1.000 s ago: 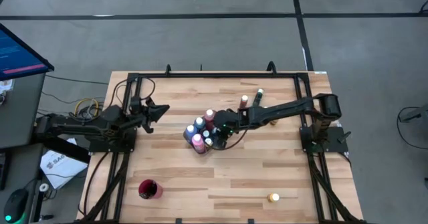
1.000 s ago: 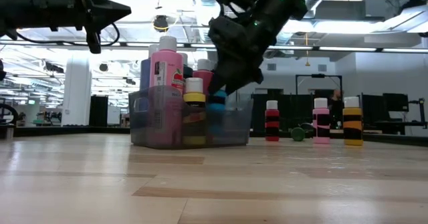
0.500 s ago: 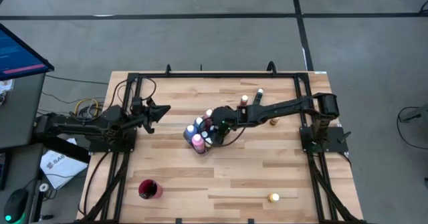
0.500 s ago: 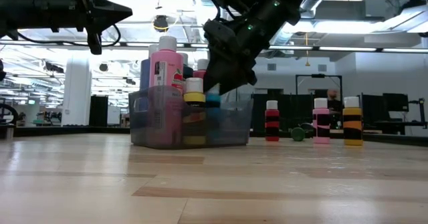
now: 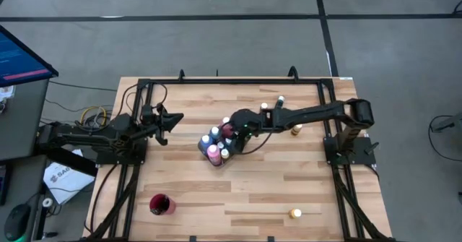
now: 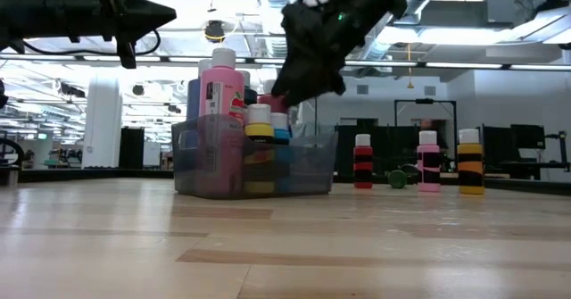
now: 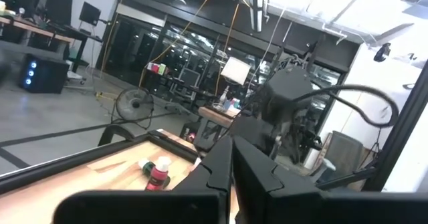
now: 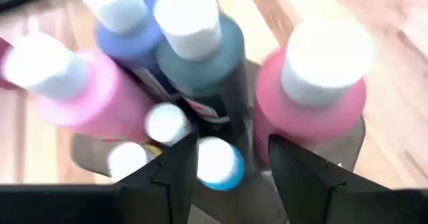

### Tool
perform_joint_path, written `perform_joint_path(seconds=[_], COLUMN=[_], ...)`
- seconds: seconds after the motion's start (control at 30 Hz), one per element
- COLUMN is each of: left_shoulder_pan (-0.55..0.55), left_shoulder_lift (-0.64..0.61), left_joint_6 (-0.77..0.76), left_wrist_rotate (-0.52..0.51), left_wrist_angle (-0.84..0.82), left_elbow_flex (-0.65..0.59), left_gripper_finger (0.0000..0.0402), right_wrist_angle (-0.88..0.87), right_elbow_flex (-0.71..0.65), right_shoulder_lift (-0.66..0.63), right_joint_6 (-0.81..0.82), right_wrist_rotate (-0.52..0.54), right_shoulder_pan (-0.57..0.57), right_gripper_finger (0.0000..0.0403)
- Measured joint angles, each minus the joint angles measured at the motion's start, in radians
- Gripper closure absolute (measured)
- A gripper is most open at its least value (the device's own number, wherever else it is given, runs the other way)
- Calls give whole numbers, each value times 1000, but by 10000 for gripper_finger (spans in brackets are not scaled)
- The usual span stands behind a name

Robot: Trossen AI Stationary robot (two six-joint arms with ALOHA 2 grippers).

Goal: Pick & Place Paint Supplies
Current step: Put the small light blue paint bottle into the black bin

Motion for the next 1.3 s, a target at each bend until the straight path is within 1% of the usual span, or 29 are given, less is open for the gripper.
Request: perform_joint_path(seconds=[0.2,0.33,0.43,0.53,0.6,0.7,0.77,0.83,0.93,0.97,1.03,1.07,1.23,1.3], left_shoulder_pan=[0,0,0,0,0,0,0,0,0,0,0,0,0,0], left_shoulder_lift=[-14,-48,-76,-99,-107,-117,-121,-125,-125,-125,-125,-125,-123,-122], left_joint_6=[-13,-17,0,16,21,20,17,9,-39,-52,-62,-60,16,20], left_wrist_rotate=[10,73,176,288,355,449,534,641,803,849,913,924,918,918], left_wrist_angle=[19,26,26,25,25,25,14,-3,-12,-12,-10,-9,16,17], left_elbow_flex=[0,0,0,0,0,0,0,0,0,0,0,0,0,0], left_gripper_finger=[398,398,398,398,398,398,398,398,398,398,398,398,398,398], right_wrist_angle=[-51,-84,-121,-118,-154,-131,-157,-126,-162,-138,-133,-153,-116,-96], right_elbow_flex=[1,1,0,2,-4,3,-2,3,-3,0,2,-3,1,1], right_shoulder_lift=[-67,-66,-56,-26,-23,-10,-2,20,31,43,58,59,56,57], right_joint_6=[8,16,16,13,10,8,8,3,-1,-3,-11,-15,-17,-23], right_wrist_rotate=[1,3,3,3,3,3,3,4,3,4,3,3,3,4], right_shoulder_pan=[5,8,13,21,24,25,27,32,34,38,39,38,38,36], right_gripper_finger=[231,239,246,251,254,259,263,267,272,274,276,276,278,278])
